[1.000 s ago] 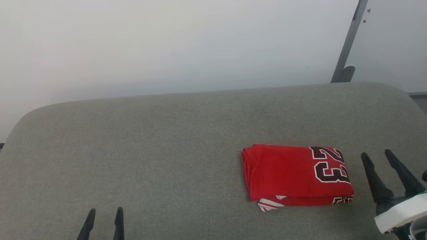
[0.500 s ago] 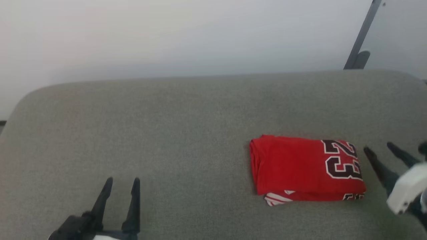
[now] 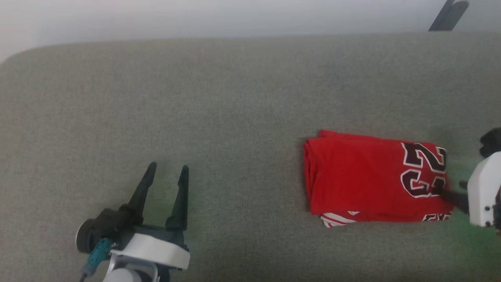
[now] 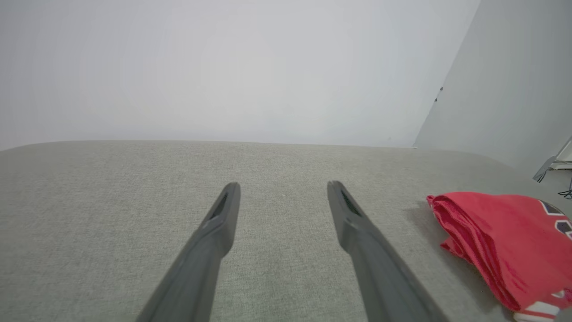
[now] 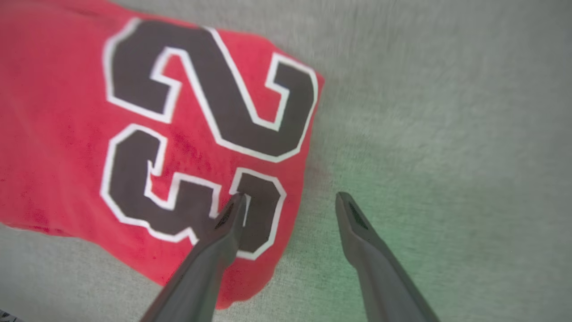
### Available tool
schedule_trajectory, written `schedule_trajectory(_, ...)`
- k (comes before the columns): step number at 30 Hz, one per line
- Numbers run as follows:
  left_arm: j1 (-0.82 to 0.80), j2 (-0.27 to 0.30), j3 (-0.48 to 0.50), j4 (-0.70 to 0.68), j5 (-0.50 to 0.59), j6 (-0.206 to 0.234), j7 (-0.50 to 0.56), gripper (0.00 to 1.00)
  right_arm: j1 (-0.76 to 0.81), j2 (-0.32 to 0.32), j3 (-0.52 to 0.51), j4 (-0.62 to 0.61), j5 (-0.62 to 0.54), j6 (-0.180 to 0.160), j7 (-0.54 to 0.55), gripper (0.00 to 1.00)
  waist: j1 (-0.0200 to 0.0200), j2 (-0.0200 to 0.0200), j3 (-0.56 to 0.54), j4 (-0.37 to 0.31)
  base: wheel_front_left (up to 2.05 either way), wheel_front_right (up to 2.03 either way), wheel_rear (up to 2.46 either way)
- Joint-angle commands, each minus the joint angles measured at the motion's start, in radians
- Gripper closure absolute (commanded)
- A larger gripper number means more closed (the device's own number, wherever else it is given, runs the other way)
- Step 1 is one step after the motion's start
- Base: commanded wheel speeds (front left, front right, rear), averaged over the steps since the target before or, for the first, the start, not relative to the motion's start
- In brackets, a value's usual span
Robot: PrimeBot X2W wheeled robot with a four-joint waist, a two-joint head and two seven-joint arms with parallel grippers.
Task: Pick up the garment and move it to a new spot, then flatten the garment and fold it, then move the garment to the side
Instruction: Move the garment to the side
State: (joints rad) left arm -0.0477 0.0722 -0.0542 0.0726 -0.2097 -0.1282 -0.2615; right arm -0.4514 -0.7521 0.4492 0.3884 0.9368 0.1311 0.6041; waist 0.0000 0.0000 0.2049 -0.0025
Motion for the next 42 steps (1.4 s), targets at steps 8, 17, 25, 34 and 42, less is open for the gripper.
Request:
schedule_trajectory(8,-0.091,0.013,-0.049,0.009,0.035,-0.003,-0.005,0.0,-0.055,0.016,0.111,0.022,0.086,-0.001,0.03,0.0,0.0,0.0,0.089,0.014,0.0,0.0,0.0)
schedule_trajectory(17,-0.135,0.033,-0.075,0.024,0.048,-0.003,-0.005,0.0,-0.104,-0.024,0.153,0.046,0.126,-0.002,-0.124,1.0,0.0,0.0,0.119,-0.034,0.0,0.0,0.0)
schedule_trajectory(25,-0.185,0.038,-0.083,0.031,0.073,-0.003,-0.005,0.0,-0.159,-0.069,0.125,0.094,0.201,-0.001,-0.265,1.0,0.0,0.0,0.16,-0.128,0.0,0.0,0.0)
schedule_trajectory(34,-0.31,0.068,-0.15,0.053,0.128,-0.003,-0.005,0.0,-0.172,-0.125,0.062,0.202,0.269,-0.001,-0.425,1.0,0.0,0.0,0.227,-0.236,0.0,0.0,0.0)
schedule_trajectory(42,-0.498,0.084,-0.258,0.092,0.173,-0.003,-0.005,0.0,-0.255,-0.105,0.032,0.348,0.278,-0.001,-0.533,1.0,0.0,0.0,0.306,-0.312,0.0,0.0,0.0)
